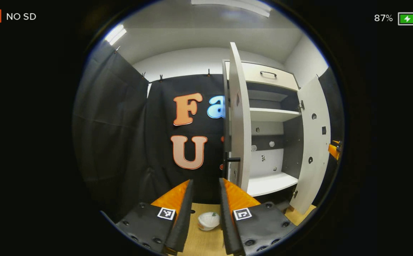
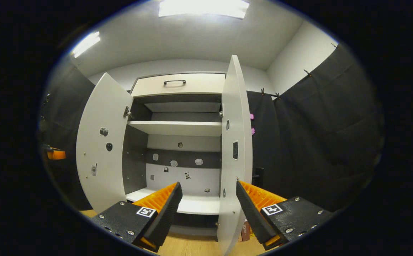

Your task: Open the right door of the double-door shoe cabinet with the right hand, and open the left door with the left hand.

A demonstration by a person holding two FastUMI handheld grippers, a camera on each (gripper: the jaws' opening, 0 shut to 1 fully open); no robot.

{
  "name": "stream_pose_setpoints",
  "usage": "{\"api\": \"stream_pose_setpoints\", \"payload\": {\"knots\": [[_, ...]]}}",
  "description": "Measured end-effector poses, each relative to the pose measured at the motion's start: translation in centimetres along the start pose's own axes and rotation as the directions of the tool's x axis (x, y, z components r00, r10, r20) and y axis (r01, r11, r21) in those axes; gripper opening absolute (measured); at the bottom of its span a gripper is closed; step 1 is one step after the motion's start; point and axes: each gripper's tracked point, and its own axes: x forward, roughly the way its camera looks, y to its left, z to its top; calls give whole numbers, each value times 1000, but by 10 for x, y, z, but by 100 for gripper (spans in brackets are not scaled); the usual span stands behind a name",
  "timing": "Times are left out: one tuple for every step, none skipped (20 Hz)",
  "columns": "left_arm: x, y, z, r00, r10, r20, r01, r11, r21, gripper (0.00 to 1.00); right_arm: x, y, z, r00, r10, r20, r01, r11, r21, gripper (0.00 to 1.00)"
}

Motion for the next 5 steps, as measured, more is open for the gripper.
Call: {"api": "stream_pose_setpoints", "payload": {"knots": [[-2, -1, 1, 1000, -5, 1, 5, 1000, -4, 46, -3, -2, 1, 1000, 0, 1, 0, 1000, 1, 93], [-4, -4, 3, 1000, -18, 3, 18, 1000, -10, 48, -6, -3, 3, 1000, 1, 4, -1, 1000, 2, 93], [-5, -4, 4, 1000, -25, 7, 25, 1000, -14, 51, -7, -3, 6, 1000, 2, 8, -3, 1000, 3, 93], [-6, -6, 6, 999, -31, 12, 31, 999, -20, 55, -10, -4, 8, 1000, 2, 13, -2, 1000, 3, 93], [-7, -7, 8, 999, -34, 17, 34, 999, -29, 61, -12, -6, 11, 1000, 0, 18, 0, 1000, 0, 93]]}}
